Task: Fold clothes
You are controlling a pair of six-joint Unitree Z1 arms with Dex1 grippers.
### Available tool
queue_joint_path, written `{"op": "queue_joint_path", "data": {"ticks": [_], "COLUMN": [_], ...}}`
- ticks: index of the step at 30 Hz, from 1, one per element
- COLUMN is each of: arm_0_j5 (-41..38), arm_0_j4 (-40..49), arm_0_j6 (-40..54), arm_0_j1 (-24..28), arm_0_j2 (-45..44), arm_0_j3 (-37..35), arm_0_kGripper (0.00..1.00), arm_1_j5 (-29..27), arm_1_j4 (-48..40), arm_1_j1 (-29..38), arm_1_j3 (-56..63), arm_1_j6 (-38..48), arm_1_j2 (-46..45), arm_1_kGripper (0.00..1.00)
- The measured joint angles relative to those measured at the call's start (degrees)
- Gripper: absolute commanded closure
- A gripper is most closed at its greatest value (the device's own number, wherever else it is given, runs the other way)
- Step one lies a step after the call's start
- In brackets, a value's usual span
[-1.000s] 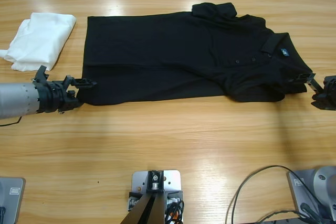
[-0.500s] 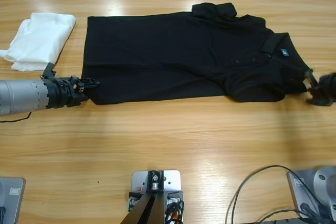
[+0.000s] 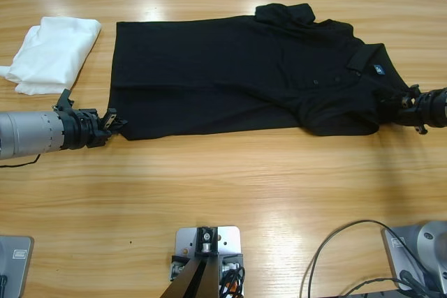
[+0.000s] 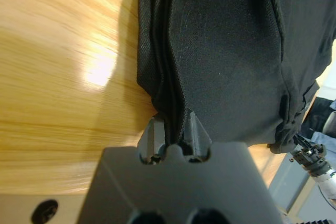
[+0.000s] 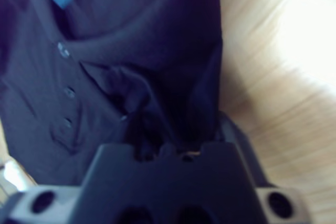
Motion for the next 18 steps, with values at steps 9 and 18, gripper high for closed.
{"op": "queue_joint_path", "data": {"ticks": [9, 18], "arm_0_j5": [0.7, 3.7], "arm_0_j4": [0.0, 3.5], "arm_0_j6": [1.2, 1.2], "arm_0_j1": [0.0, 0.0], "arm_0_j2": [0.0, -1.7], "arm_0_j3": [0.1, 0.0], "arm_0_kGripper": [1.000, 1.000], "arm_1_j5": [0.0, 0.0], "arm_1_j4": [6.1, 7.9], "arm_1_j1": [0.0, 0.0], "arm_1_j3": [-1.7, -2.6], "arm_1_j6": [-7.0, -7.5], "arm_1_j2": [0.4, 0.5], "arm_1_kGripper": [1.000, 1.000]}}
